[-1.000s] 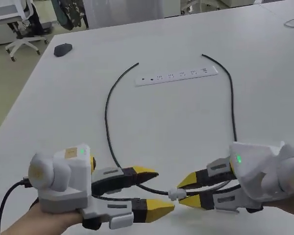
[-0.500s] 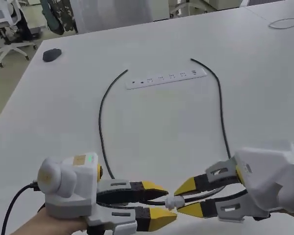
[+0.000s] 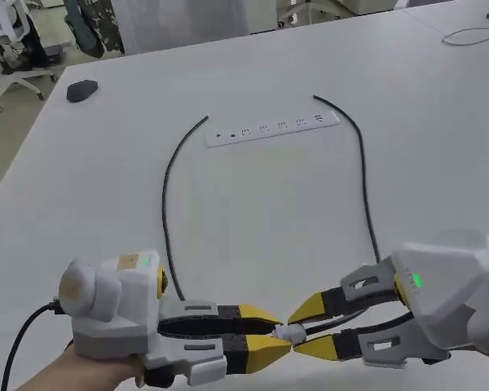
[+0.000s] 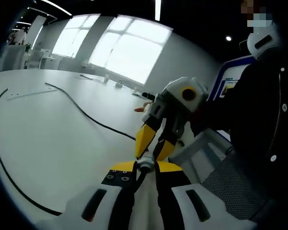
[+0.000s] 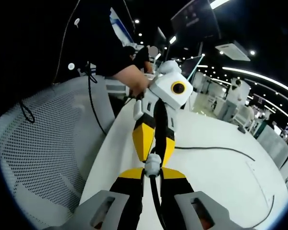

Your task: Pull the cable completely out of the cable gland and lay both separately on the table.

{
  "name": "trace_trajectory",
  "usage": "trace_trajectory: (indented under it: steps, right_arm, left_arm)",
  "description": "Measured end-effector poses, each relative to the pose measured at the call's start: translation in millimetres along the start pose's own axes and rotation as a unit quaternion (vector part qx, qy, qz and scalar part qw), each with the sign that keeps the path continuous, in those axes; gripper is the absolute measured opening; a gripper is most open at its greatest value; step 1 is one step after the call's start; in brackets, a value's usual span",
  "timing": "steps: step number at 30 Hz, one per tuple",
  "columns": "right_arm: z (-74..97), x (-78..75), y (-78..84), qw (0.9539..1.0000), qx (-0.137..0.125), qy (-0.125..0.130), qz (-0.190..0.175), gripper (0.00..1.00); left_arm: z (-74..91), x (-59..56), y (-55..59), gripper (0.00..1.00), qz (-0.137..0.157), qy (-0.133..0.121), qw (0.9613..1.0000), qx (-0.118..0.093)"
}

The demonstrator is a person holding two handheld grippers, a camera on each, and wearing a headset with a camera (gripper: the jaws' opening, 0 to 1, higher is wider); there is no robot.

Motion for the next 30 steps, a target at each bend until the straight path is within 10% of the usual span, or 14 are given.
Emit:
trace_trajectory:
  steps: [14, 23, 30]
  right_arm:
    - [0.7, -0.4, -0.9, 1.0, -0.003, -0.002, -0.006, 0.07]
    - [1.2, -6.4, 0.2, 0.9928, 0.016, -0.03, -0.115, 0.09]
    - [2.3, -10.7, 4.3, 0.9799, 0.014, -0.062, -0.189, 0.09]
  left_arm:
    - [-1.1, -0.7, -1.8, 0.16, 0.006, 0.002, 1.0, 0.006]
    - [-5.2, -5.5, -8.6, 0.15, -0.134, -0.008, 0.9894, 0.056]
    - [-8.1, -8.6, -9.8, 0.15, -0.171, -0.001, 0.9822, 0.079]
Point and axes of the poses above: the centre of the closed fingertips' face, and the gripper's own axes: z roughly backward along the fingers, x roughly to its left, y roughly out of its underside, the point moved 10 cm from there along z, roughly backward along the fingers, and after that the axes turned 5 degrees about -z, right-handed, at the moved point
